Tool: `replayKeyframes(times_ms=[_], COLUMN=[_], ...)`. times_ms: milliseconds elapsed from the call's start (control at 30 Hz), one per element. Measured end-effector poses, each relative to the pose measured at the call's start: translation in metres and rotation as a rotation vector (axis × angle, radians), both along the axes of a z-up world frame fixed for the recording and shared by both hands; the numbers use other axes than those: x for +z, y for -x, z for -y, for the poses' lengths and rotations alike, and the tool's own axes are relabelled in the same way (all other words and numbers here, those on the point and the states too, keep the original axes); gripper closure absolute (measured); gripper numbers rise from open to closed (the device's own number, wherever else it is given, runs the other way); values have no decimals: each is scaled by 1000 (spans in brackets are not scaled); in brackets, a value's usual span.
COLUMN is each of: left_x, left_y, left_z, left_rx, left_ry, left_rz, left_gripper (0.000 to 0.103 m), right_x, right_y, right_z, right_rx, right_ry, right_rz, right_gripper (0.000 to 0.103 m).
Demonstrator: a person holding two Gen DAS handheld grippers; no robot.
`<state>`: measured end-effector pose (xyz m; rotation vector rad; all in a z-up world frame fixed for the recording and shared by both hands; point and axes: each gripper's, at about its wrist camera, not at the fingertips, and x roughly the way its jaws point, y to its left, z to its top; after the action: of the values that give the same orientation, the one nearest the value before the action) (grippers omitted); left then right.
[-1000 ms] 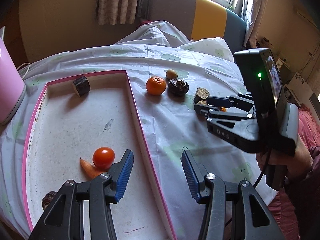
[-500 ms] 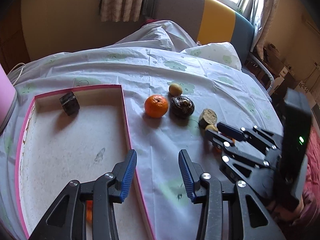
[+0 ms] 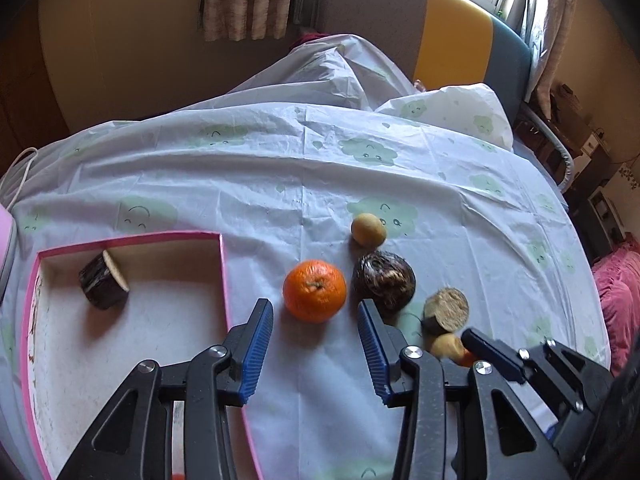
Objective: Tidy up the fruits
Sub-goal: 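Grasp the tangerine with the left tool while the right tool grasps a small tan ball, then carry the tangerine into the tray and open the left tool while the right tool holds the tan ball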
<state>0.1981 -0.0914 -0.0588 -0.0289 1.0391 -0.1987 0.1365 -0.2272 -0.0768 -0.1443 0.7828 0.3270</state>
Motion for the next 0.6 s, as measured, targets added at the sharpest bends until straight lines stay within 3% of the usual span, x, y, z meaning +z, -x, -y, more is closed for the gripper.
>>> replayKeyframes(times_ms=[167, 233, 600], left_x=[-16, -23, -1], left_y=[-18, -20, 23], left_z=[11, 9, -8], left_rx=[-4, 4, 8], left_ry=[-56, -45, -21], left_rz=[-30, -39, 20], left_gripper=[56, 63, 64], right_x=[0, 0, -4], right_y=[0, -1, 1], right_z=[0, -1, -17], right_rx=[-1, -3, 25], right_ry=[0, -2, 71], right_rz=[2, 2, 12], right_gripper=[78, 78, 78])
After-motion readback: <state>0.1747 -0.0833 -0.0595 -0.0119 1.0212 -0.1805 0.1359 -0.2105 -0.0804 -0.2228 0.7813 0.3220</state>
